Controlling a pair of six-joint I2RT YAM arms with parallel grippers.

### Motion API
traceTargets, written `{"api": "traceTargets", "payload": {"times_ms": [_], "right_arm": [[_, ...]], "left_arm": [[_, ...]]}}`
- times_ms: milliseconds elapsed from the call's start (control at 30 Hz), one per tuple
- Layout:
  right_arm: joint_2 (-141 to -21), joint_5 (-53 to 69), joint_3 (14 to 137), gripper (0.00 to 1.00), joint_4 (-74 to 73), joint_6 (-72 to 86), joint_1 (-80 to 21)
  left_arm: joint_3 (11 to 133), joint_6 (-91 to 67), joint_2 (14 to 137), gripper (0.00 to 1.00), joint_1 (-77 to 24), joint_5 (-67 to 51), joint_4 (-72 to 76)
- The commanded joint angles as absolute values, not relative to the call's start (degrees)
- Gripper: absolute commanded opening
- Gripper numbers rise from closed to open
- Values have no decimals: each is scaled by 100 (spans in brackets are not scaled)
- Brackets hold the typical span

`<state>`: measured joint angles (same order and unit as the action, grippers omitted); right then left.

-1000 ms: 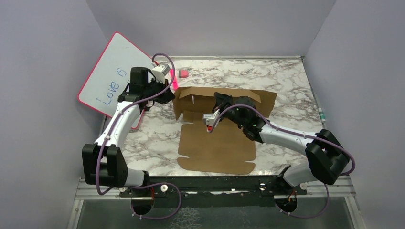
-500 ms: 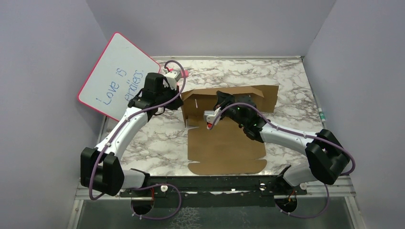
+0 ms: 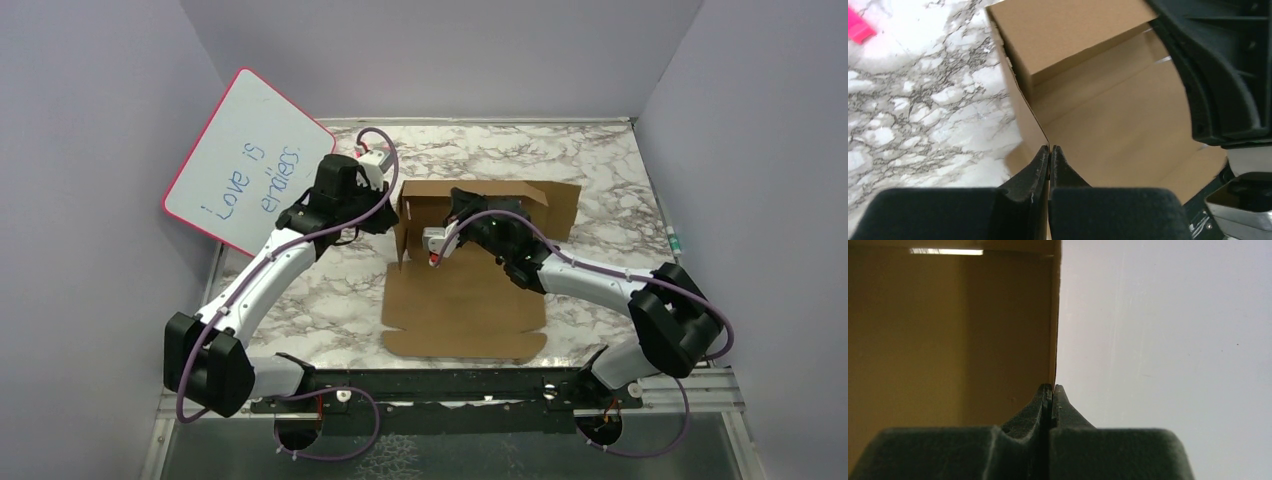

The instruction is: Fold the paper box

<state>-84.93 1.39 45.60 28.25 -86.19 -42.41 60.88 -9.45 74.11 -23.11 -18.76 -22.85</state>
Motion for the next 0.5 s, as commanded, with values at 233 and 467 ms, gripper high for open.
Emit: {"api": "traceTargets", "payload": {"times_ms": [233,467], "right_arm": [[-8537,667,4505,1,3295,-8662,-4342],[-8215,905,4023,2,3426,-8824,-4399]], "left_arm": [[6437,-1287,7456,0,-2799,-1850,-1999],[5618,-1667,7246,1,-3042,-1296,-1164]]}}
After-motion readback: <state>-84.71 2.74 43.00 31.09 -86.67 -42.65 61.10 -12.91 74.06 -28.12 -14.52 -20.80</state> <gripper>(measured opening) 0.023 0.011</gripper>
